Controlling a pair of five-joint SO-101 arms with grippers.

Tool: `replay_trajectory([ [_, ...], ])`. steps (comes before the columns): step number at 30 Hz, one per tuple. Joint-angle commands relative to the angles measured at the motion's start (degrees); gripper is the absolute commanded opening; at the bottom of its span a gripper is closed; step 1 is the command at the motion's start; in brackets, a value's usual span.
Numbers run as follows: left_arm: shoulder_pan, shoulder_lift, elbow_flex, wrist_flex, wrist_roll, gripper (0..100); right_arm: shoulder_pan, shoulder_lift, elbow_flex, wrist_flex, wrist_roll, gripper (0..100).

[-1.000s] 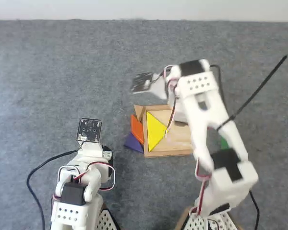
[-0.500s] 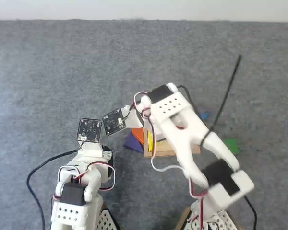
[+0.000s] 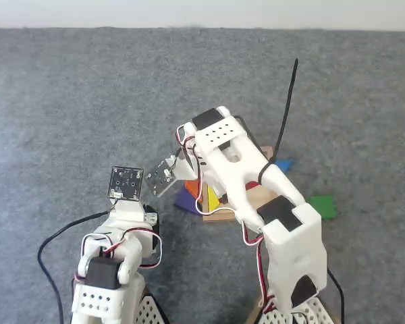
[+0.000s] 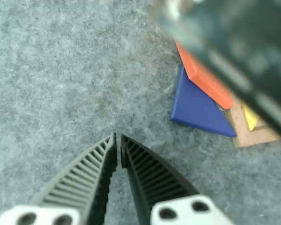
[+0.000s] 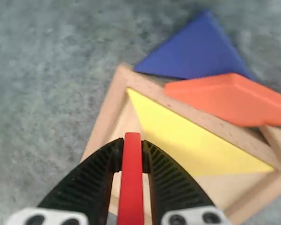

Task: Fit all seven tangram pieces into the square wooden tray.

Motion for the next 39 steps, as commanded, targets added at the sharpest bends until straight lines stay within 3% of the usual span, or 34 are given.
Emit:
replay_trajectory([
  [1, -0.3, -1.1, -0.7, 0.4, -0.4, 1, 0.3, 0.1, -4.7, 2.2, 1.7, 0.9],
  [10, -0.3, -1.1, -0.7, 0.4, -0.4, 1, -0.4, 1.2, -5.4, 1.1, 1.7, 14.3],
  [16, -0.3, -1.1, -0.7, 0.4, -0.4, 1, -1.5, 0.7, -5.5, -1.6, 1.0, 16.0],
  [28, -0.3, -1.1, -0.7, 0.4, -0.4, 1, -1.1, -12.6, -22.2, 0.7, -23.7, 15.8],
  [35, -0.3, -1.1, -0.7, 0.4, -0.4, 1, 0.3, -35.4, -21.4, 7.6, -32.7, 15.8],
  [39, -0.3, -1.1, -0.7, 0.4, -0.4, 1, 2.0, -50.0, -12.8, 7.5, -37.6, 15.8],
])
